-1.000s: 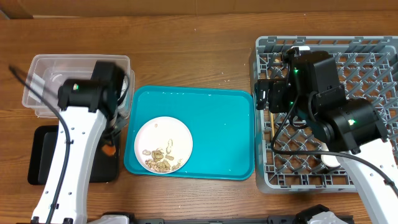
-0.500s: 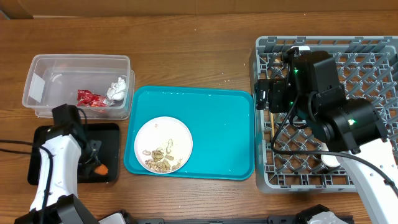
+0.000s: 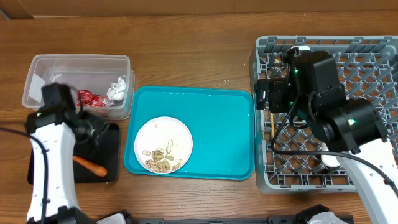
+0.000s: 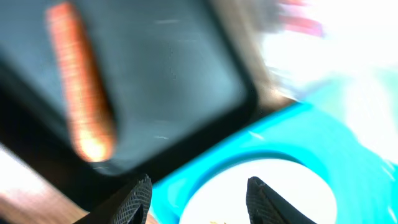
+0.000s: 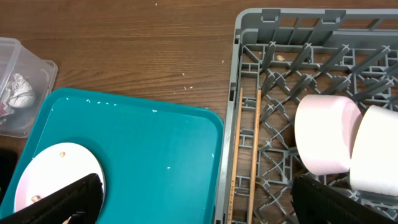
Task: Sort waste into correct bins and load items into the dishwasher
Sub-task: 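Grasp the rim of the white plate with the left gripper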
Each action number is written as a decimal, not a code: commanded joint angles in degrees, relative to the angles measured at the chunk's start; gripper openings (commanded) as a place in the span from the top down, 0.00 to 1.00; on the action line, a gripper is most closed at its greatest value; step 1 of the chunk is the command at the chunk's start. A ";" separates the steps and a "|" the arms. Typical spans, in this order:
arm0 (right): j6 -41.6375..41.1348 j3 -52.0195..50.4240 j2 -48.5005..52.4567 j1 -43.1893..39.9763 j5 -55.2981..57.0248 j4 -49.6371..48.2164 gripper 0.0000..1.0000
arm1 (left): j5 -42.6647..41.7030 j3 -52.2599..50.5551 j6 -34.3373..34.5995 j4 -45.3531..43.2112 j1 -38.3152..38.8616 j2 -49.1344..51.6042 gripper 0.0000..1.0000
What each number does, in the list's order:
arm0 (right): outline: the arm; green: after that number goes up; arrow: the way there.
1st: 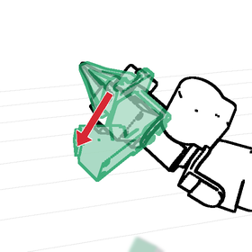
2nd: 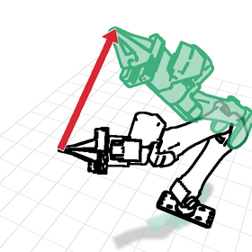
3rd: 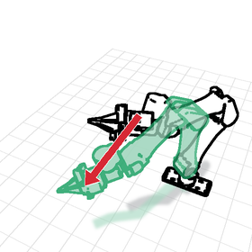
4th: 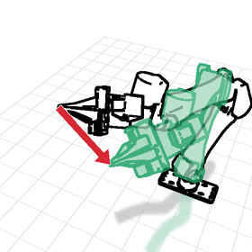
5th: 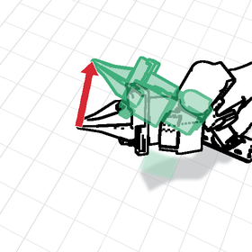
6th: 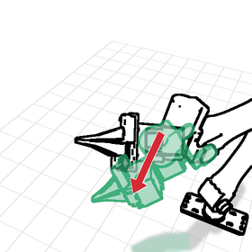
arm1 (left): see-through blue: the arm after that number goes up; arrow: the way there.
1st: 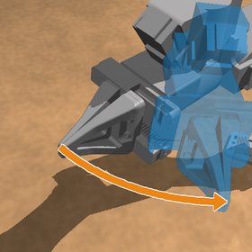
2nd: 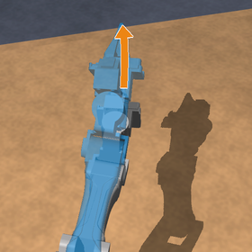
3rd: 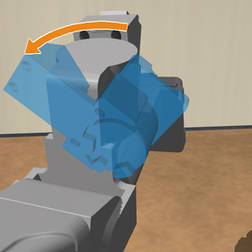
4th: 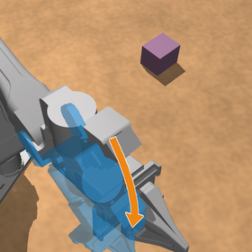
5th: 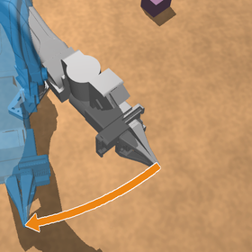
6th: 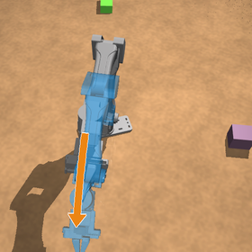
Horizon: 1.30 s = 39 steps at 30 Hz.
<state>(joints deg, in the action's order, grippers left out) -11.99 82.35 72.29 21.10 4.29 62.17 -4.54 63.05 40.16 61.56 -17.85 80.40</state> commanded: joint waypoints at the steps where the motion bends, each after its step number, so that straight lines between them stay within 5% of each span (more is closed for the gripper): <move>1: -0.17 1.31 -0.15 0.20 -0.17 -0.31 0.00 | -2.78 3.96 -7.52 0.57 8.83 -2.78 0.46; 6: -0.17 1.31 -0.15 0.20 -0.15 -0.31 0.00 | 4.09 3.76 -15.30 -2.67 25.62 -1.68 0.21; 14: -0.17 1.31 -0.15 0.20 -0.17 -0.31 0.00 | 8.41 3.39 -21.77 -8.07 45.81 9.94 0.25; 26: -0.17 1.31 -0.15 0.20 -0.17 -0.31 0.00 | 16.74 3.48 -11.41 -15.39 53.18 26.21 0.44; 39: -0.17 1.31 -0.15 0.20 -0.17 -0.31 0.00 | 22.51 3.45 -16.76 -18.32 53.24 30.45 0.96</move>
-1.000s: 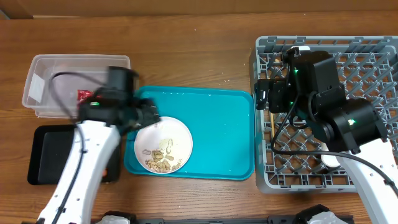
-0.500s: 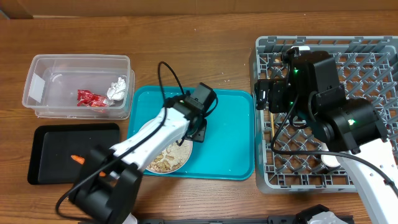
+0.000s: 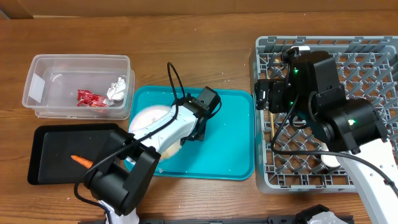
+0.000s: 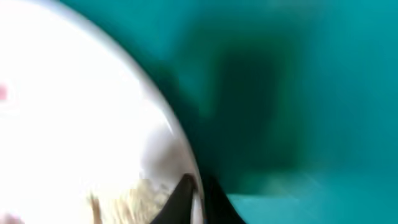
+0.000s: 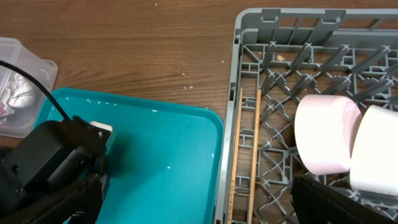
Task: Sort waste into correct bins and load items into the dishwasher
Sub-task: 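Grasp the rim of the white plate with the left gripper, then lift the white plate and move it over the black tray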
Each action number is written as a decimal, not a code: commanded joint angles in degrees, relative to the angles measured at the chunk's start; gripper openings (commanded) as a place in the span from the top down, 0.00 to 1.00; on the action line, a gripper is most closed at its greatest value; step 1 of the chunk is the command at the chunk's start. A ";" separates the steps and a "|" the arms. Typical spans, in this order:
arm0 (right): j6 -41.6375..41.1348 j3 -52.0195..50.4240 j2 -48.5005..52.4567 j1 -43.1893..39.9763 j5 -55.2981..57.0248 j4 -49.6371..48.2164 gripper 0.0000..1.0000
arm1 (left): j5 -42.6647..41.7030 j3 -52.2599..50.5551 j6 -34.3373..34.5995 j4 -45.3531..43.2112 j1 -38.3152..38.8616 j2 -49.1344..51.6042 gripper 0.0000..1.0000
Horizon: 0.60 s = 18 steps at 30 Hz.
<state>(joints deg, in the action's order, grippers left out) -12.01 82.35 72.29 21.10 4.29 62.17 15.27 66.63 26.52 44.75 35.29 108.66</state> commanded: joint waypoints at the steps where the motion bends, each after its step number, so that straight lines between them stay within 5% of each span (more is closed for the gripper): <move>1: -0.15 1.31 -0.15 0.20 -0.17 -0.31 0.00 | 3.06 -0.13 -3.87 -1.86 0.11 2.19 0.96; 18: -0.15 1.31 -0.15 0.20 -0.15 -0.31 0.00 | 3.45 3.87 -4.24 3.56 5.44 2.19 0.96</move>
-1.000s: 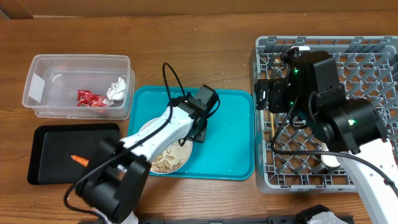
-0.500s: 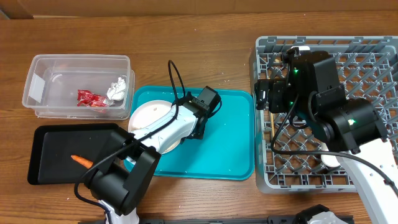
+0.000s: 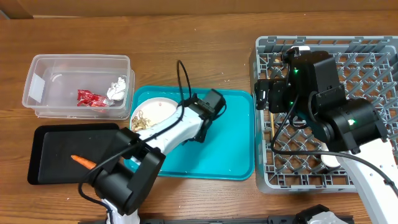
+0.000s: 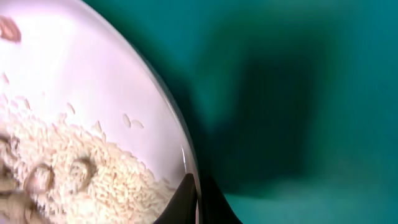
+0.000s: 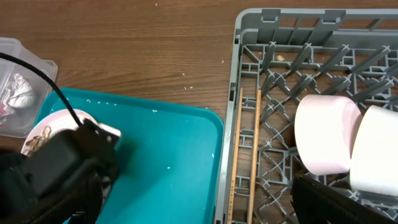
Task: Sort waste into correct bins and load items into the dishwasher
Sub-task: 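Lift the white plate and move it over the black tray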
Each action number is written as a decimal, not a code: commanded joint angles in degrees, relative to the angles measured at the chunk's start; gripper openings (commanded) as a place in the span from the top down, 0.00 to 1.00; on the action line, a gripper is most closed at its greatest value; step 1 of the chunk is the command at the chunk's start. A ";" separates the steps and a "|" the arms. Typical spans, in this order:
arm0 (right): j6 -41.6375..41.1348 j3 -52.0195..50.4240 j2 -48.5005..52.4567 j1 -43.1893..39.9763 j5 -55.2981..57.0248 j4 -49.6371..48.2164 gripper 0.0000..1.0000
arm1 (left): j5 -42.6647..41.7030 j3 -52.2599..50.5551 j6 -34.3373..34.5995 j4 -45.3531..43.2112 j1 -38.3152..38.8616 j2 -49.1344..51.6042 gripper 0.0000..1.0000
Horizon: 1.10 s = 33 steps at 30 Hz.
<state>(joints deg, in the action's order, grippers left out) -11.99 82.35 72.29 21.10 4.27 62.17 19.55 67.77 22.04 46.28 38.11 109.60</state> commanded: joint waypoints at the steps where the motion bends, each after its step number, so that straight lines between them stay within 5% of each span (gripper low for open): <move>1: -0.17 1.31 -0.15 0.20 -0.15 -0.31 0.00 | -0.70 3.65 0.74 3.06 3.15 1.25 0.96; 8: -0.17 1.31 -0.15 0.20 -0.13 -0.31 0.00 | 0.35 9.66 12.26 11.74 4.46 1.05 0.96; 23: -0.17 1.31 -0.15 0.20 -0.13 -0.31 0.00 | 2.49 10.75 20.74 20.52 4.46 -9.25 0.96; 33: -0.17 1.31 -0.15 0.20 -0.15 -0.31 0.00 | 6.16 10.75 33.42 29.94 1.70 -19.82 0.96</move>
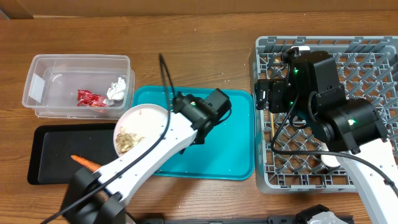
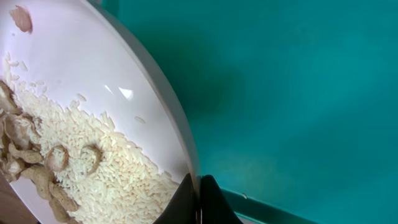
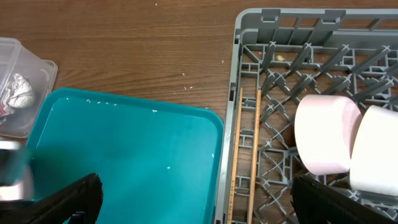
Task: Sort waste into correct bins and load items into the dishwasher
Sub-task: 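Lift the white plate and move it over the black tray, then tilt the white plate to scrape food scraps onto the black tray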
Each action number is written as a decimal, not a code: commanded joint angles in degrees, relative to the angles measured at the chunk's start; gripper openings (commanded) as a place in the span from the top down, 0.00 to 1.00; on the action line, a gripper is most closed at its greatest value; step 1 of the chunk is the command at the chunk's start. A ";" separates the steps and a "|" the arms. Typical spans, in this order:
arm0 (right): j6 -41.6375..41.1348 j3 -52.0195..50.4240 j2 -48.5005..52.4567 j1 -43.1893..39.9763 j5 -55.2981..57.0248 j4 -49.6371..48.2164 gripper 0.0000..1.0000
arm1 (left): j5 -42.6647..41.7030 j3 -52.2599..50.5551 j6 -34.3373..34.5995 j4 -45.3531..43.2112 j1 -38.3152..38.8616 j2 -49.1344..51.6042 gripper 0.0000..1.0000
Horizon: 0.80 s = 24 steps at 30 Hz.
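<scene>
A white plate (image 1: 140, 127) with rice and food scraps hangs tilted over the left edge of the teal tray (image 1: 230, 146). My left gripper (image 2: 199, 186) is shut on its right rim; in the left wrist view the plate (image 2: 93, 106) fills the left half, with the tray (image 2: 298, 93) below it. A black tray (image 1: 53, 146) with a carrot piece (image 1: 84, 163) lies to the plate's left. My right gripper (image 3: 199, 205) stands open over the left edge of the grey dishwasher rack (image 1: 261, 50).
A clear bin (image 1: 37, 68) holding a red wrapper and crumpled foil stands at the back left. In the rack lie two chopsticks (image 3: 236, 155), a pink cup (image 3: 326, 134) and a white cup (image 3: 376, 152). Bare wood lies behind the tray.
The plate was over the tray's back-left corner; it now hangs further left and nearer, tilted, at the tray's left edge beside the black tray. The right arm has not moved.
The plate first lay flat in the teal tray while my left gripper was open over the black tray. Then the gripper was shut on the plate's right rim. The plate then stood at the tray's back left, and now hangs tilted over the left edge.
</scene>
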<state>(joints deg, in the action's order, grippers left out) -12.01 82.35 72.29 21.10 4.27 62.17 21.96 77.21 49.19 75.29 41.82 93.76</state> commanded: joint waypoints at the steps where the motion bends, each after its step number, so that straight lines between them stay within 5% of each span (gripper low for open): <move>1: -0.15 1.31 -0.15 0.20 -0.15 -0.31 0.00 | 3.72 1.29 6.73 1.03 -3.08 -4.94 0.96; 10: -0.15 1.31 -0.15 0.20 -0.13 -0.31 0.00 | 3.04 1.27 5.44 0.68 -18.10 -9.29 0.96; 24: -0.15 1.31 -0.15 0.20 -0.13 -0.31 0.00 | -1.18 -6.01 -11.50 -17.70 -36.33 -9.29 0.96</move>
<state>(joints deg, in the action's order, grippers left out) -11.99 82.35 72.29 21.10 4.27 62.17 21.58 73.56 43.18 59.55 7.84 85.60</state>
